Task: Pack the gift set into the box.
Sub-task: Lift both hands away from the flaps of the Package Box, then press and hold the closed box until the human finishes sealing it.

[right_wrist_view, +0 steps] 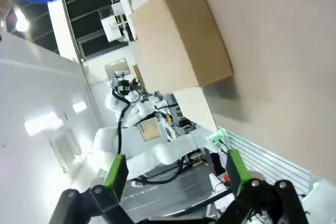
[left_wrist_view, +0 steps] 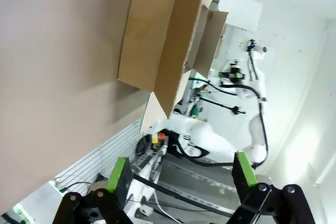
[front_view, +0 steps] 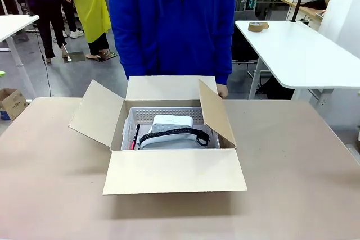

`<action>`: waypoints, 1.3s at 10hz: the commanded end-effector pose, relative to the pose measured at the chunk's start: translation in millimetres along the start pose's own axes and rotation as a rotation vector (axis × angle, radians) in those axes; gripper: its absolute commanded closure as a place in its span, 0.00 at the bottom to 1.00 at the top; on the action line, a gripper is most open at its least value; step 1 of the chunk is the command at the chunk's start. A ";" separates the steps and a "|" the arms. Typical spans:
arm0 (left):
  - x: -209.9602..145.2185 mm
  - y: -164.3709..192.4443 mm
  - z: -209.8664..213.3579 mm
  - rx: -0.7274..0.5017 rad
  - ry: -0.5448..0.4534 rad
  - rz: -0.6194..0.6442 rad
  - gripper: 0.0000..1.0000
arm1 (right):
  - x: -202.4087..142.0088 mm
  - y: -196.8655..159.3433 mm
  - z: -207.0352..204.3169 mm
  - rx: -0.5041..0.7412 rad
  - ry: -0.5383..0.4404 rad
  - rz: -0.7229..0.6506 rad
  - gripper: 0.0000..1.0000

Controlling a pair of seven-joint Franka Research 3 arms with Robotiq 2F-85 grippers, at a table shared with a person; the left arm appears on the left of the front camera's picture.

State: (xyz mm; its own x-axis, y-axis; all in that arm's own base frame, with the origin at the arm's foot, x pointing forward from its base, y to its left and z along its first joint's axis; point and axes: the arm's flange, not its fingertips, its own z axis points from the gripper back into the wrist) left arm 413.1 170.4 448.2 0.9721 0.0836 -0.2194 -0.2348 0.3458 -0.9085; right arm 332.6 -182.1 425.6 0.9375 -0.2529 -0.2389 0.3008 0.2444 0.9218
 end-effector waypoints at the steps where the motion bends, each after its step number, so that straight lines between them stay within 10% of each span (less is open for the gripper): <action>1: -17.0 -10.0 -4.3 0.042 -0.026 -0.025 0.00 | -15.4 18.7 6.1 -0.007 0.003 0.034 0.00; 13: -17.0 -10.0 -4.3 0.042 -0.026 -0.025 0.00 | -15.4 18.7 6.1 -0.007 0.003 0.034 0.00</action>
State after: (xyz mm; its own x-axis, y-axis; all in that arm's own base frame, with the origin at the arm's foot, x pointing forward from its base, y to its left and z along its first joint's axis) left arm 401.1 162.1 459.6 0.9773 0.0938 -0.1901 -0.2116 0.3807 -0.9002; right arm 324.5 -180.3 445.9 0.9460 -0.2456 -0.2113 0.2737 0.2567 0.9269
